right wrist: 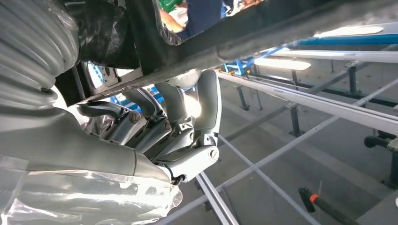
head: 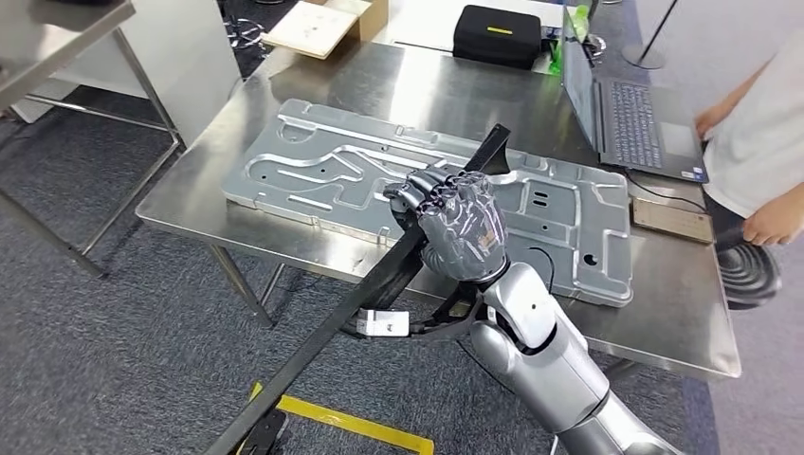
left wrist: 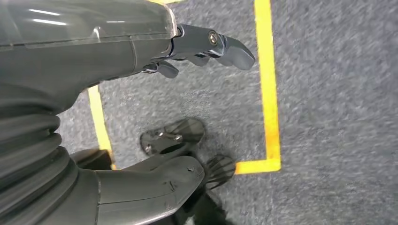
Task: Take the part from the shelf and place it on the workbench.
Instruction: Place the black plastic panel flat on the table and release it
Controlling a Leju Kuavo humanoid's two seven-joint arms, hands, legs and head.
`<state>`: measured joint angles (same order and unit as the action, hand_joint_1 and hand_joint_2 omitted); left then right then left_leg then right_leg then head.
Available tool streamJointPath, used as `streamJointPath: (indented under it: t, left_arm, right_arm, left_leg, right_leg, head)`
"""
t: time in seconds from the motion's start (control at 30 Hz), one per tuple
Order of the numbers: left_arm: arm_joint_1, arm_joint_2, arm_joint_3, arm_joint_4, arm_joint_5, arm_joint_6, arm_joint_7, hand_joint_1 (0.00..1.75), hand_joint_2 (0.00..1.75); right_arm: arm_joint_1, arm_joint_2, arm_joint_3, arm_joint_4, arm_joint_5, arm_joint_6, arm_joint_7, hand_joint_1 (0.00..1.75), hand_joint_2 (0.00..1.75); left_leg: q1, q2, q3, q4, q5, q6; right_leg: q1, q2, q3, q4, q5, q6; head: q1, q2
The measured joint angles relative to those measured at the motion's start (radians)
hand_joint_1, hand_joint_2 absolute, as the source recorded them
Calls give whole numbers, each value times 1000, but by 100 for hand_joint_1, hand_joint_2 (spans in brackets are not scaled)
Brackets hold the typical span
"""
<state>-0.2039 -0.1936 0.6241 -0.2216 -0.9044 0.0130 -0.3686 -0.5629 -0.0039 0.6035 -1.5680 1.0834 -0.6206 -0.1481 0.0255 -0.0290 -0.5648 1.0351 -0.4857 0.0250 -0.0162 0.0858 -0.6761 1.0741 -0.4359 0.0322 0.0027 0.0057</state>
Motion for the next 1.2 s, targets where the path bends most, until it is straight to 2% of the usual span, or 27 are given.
streamJointPath:
  t: [0.07,0.13,0.17,0.2,0.23,0.3,0.33,0.37,0.4,0.43,0.47,0.53,0.57,0.6,0.63,0.67,0.7,0.73,0.77,0.83,0.87,0.97,1.0,1.07,1.13,1.17,1.2]
  left_arm:
    - [1,-2,0,0,0,0,0,0,175]
    - [4,-2,0,0,1,0,0,0,175]
    - [5,-2,0,0,2,0,0,0,175]
    - [5,-2,0,0,2,1,0,0,175]
    - [5,-2,0,0,3,1,-1,0,175]
    - [3,-4,0,0,3,1,-1,0,175]
    - [3,-4,0,0,3,1,-1,0,175]
    - [3,-5,0,0,2,1,-1,0,175]
    - [3,-5,0,0,2,2,-1,0,175]
    - [3,-5,0,0,1,3,0,0,175]
    - [1,-6,0,0,0,4,0,0,175]
    - [-1,-6,0,0,-1,5,0,0,175]
    - [0,-5,0,0,-2,5,0,0,175]
    - [2,-5,0,0,-3,6,0,0,175]
    - [5,-5,0,0,-3,6,1,0,175]
    - [7,-5,0,0,-4,6,1,0,175]
    - [8,-5,0,0,-4,6,2,0,175]
    - [8,-4,0,0,-5,6,2,0,175]
    - [8,-4,0,0,-5,7,2,0,175]
    - [5,-3,0,0,-6,7,2,0,175]
    - [5,-3,0,0,-7,7,2,0,175]
    - [5,-4,0,0,-9,7,3,0,175]
    - [4,-4,0,0,-9,8,3,0,175]
    - [2,-4,-1,0,-11,10,3,0,175]
    - [2,-4,-1,0,-13,11,4,0,175]
    - [2,-4,-1,0,-14,11,4,0,175]
    - [2,-4,-1,0,-14,11,4,0,175]
  right_arm:
    - [-2,0,0,0,0,0,0,175,175]
    - [-1,-1,0,1,0,1,0,175,175]
    - [0,-1,0,2,0,1,1,175,175]
    - [0,-1,0,3,1,3,1,175,175]
    - [-1,-1,0,3,1,4,2,175,175]
    - [-4,-1,0,4,2,8,3,175,175]
    - [-7,-1,0,4,3,9,3,175,175]
    - [-9,-1,0,4,4,10,4,175,175]
    - [-10,-1,0,5,7,10,5,175,175]
    - [-11,-1,0,5,11,10,6,175,175]
    - [-10,-1,0,6,16,9,8,175,175]
    - [-11,-1,0,7,26,6,12,175,175]
    - [-11,0,0,8,29,6,13,175,175]
    - [-10,0,0,9,31,5,14,175,175]
    - [-9,1,0,11,33,5,14,175,175]
    - [-8,1,0,14,34,5,14,175,175]
    - [-8,1,0,16,34,4,14,175,175]
    - [-7,1,0,17,34,4,14,175,175]
    - [-7,1,0,18,35,4,14,175,175]
    - [-7,1,0,18,35,3,14,175,175]
    - [-7,1,0,19,35,3,14,175,175]
    - [-7,1,0,20,35,1,15,175,175]
    - [-7,1,0,20,35,0,15,175,175]
    - [-8,1,0,20,37,-2,16,175,175]
    - [-7,0,0,24,39,-3,19,175,175]
    - [-6,-2,0,27,42,-3,21,175,175]
    - [-5,-3,0,30,45,-2,21,175,175]
  left_leg:
    - [-4,26,0,-4,3,10]
    - [-7,55,-2,-3,2,14]
    - [-8,69,-2,-3,1,14]
    - [-9,83,-2,-3,0,14]
    - [-9,95,0,-3,-2,13]
    - [-14,115,5,-2,-7,9]
    - [-17,124,6,-2,-9,5]
    - [-19,133,8,-3,-11,1]
    - [-22,144,9,-4,-13,-3]
    - [-22,153,12,-6,-15,-8]
    - [-21,149,13,-4,-20,-13]
    - [-18,103,-4,44,-56,-21]
    - [-15,72,-27,96,-86,-24]
    - [-15,51,-59,163,-117,-25]
    - [-14,42,-90,222,-138,-27]
    - [-14,39,-111,258,-141,-28]
    - [-13,38,-117,259,-125,-30]
    - [-12,38,-104,220,-91,-30]
    - [-10,37,-81,158,-50,-31]
    - [-9,31,-39,52,-2,-29]
    - [-9,28,-30,28,3,-26]
    - [-12,26,-30,20,6,-8]
    - [-11,27,-30,17,9,-1]
    - [-8,29,-29,13,14,10]
    - [-9,30,-31,13,15,13]
    - [-9,31,-31,13,15,13]
    - [-9,31,-31,13,15,13]
  right_leg:
    - [3,-65,-45,99,-57,7]
    - [2,-82,-99,218,-106,10]
    - [1,-83,-109,243,-108,11]
    - [2,-85,-100,231,-92,10]
    - [3,-91,-72,182,-63,6]
    - [14,-133,4,47,-11,-6]
    - [20,-154,28,0,0,-14]
    - [27,-166,38,-25,1,-20]
    - [31,-165,39,-32,-3,-25]
    - [29,-153,38,-34,-1,-30]
    - [27,-144,39,-39,1,-35]
    - [19,-128,44,-49,6,-47]
    - [16,-121,45,-51,7,-52]
    - [15,-113,45,-51,7,-55]
    - [15,-105,45,-50,7,-57]
    - [15,-97,45,-49,7,-57]
    - [15,-89,45,-46,6,-56]
    - [13,-83,45,-43,4,-54]
    - [12,-77,45,-37,1,-51]
    - [13,-68,38,-23,-5,-42]
    - [14,-65,34,-18,-6,-37]
    - [14,-64,27,-15,-3,-24]
    - [13,-66,24,-5,-12,-19]
    - [10,-73,-7,68,-59,-9]
    - [9,-77,-62,191,-117,-3]
    - [9,-78,-83,235,-130,-1]
    - [9,-79,-87,246,-124,-2]
  head:
    - [1,0]
    - [1,0]
    - [1,0]
    - [1,0]
    - [1,0]
    - [1,0]
    - [1,0]
    - [1,0]
    - [0,0]
    - [0,0]
    - [0,0]
    - [0,0]
    - [-1,0]
    - [-1,0]
    - [-1,0]
    - [-1,0]
    - [-1,0]
    - [-1,0]
    - [-1,0]
    - [-1,0]
    - [-1,0]
    - [0,0]
    - [0,0]
    - [0,0]
    - [0,0]
    - [0,0]
    - [0,0]
